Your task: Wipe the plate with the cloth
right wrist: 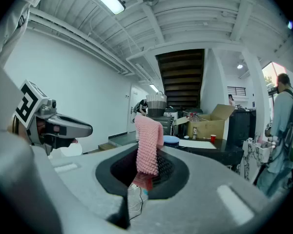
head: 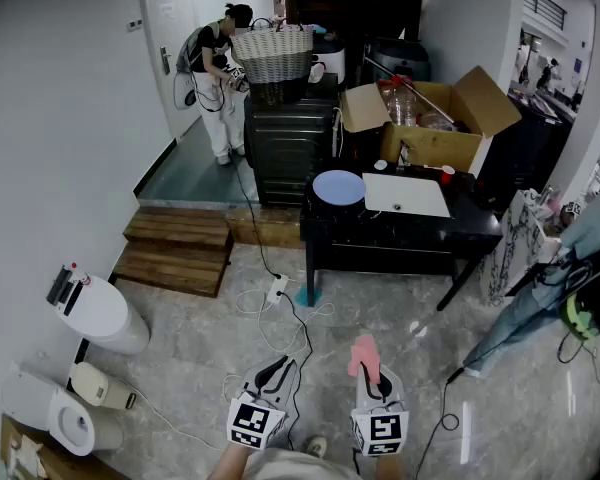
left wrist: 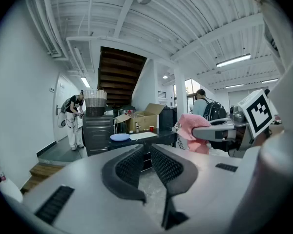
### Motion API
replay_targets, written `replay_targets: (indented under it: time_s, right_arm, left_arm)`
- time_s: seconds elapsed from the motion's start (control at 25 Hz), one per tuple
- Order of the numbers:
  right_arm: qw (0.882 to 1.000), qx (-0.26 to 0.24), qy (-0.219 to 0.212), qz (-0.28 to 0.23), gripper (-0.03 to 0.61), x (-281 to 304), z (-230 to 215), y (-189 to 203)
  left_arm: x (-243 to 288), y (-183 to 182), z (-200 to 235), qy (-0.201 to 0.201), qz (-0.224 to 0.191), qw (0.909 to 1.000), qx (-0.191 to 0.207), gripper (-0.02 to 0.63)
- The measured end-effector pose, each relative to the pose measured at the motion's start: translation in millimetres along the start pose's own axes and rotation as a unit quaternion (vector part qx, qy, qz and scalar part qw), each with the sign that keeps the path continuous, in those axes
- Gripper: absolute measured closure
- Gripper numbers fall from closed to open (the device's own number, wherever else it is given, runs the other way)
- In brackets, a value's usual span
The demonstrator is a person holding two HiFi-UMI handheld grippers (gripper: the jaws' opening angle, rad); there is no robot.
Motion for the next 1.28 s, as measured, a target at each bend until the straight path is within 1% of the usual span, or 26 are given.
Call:
replay_targets:
  time_s: [0.24, 0.44, 0.68, 0.92, 1.12, 1.28]
  right_arm:
    - [1.0, -0.007, -0.011, -0.014, 0.552, 6, -8, -7]
    - [1.0, -0.009, -0.011, -0.015, 0.552, 29, -9, -16]
    - [1.0, -0.015, -0.006, -0.012, 0.552, 68, -8, -38]
    - [1.0, -0.022, 0.004, -0.009, 0.553, 115, -13, -61]
    - [1.0, -0.013, 0.012, 0.003, 0.554, 143, -12, -80]
    - [1.0, -0.015, 0.021, 0.008, 0.553, 166, -12, -90]
  left_arm:
    - [9, -13, -4, 0.0, -0.015, 0.9999, 0.002, 0.565]
    - [24, -19, 9, 0.002, -0.019, 0.9998, 0.01, 0.565]
    - [51, -30, 45, 0.007, -0.021, 0.9997, 0.006, 0.565]
    - [86, -43, 86, 0.019, -0.018, 0.9996, 0.013, 0.565]
    - [107, -59, 118, 0.028, -0.017, 0.9994, 0.012, 0.565]
    - [124, -67, 137, 0.037, -0.014, 0.999, 0.018, 0.565]
Point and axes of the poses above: the fingertips, and each gripper's own axes: x forward along the fingers, z to its left, y out of its underside, the point moved 8 cm from there along -x, backward along the fingers, and after that the axes turned 12 degrees about z, right-handed, at the moved point
